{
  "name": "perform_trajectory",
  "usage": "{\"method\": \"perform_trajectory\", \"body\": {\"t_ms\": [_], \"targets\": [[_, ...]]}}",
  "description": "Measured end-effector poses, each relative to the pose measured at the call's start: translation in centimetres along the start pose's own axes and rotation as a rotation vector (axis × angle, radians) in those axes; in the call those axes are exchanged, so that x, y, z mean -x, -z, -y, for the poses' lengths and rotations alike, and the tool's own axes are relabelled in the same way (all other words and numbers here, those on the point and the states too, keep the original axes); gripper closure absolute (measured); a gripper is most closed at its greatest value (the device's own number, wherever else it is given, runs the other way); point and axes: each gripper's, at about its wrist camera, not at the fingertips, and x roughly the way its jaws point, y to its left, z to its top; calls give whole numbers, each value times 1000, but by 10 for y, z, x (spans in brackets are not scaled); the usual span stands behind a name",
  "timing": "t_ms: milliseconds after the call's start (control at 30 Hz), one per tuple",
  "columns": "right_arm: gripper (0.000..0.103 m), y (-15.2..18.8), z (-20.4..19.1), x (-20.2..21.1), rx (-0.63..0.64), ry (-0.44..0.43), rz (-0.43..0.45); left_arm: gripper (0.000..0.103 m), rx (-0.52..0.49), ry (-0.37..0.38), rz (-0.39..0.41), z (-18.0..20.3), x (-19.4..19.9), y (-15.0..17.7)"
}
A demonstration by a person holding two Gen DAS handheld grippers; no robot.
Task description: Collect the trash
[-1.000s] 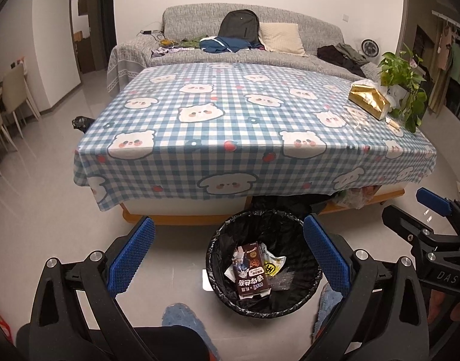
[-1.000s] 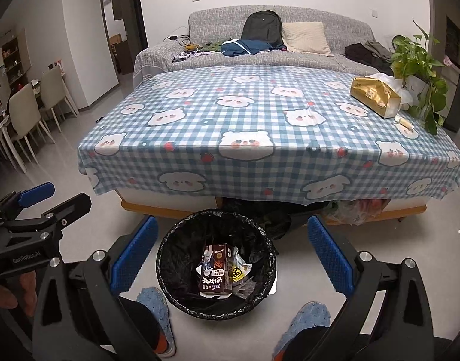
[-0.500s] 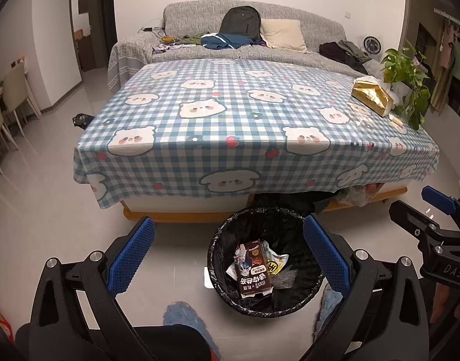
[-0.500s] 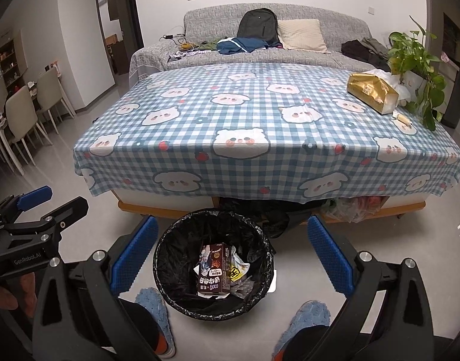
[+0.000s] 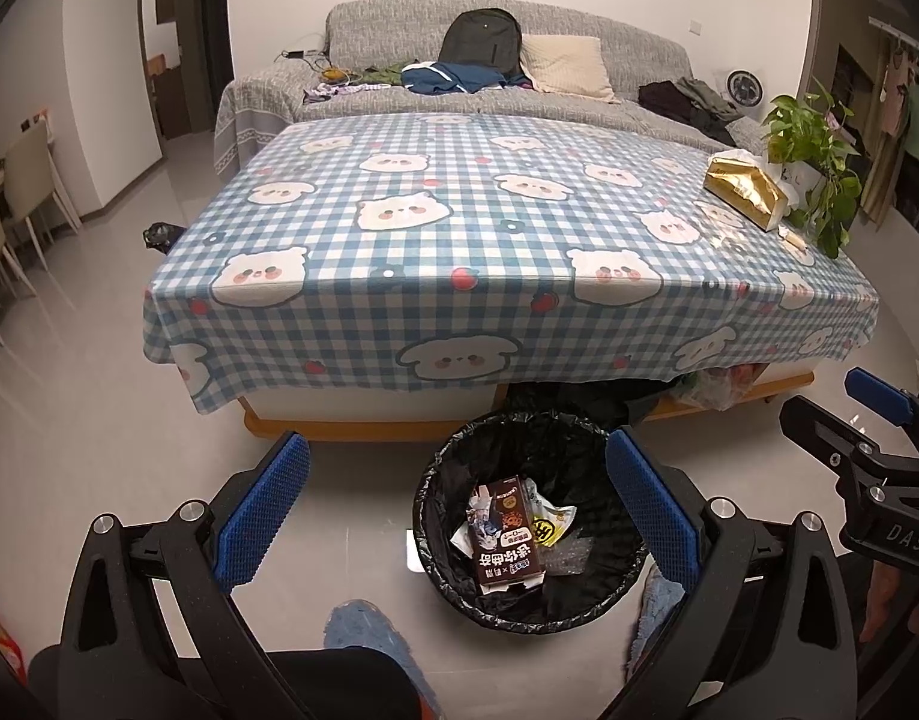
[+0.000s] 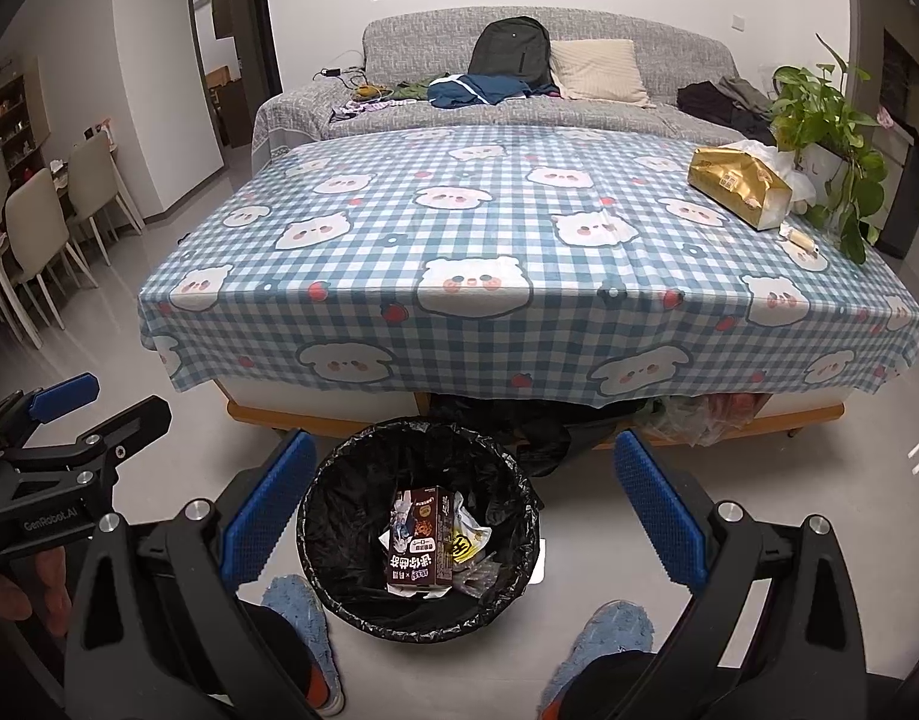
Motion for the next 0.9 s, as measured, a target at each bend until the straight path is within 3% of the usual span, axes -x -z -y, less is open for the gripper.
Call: {"method": "perform_trajectory", "body": {"t_ms": [900], "targets": [[7,0,1,-1,2,0,-1,6,-5,-29,-12,2,-4,0]]}}
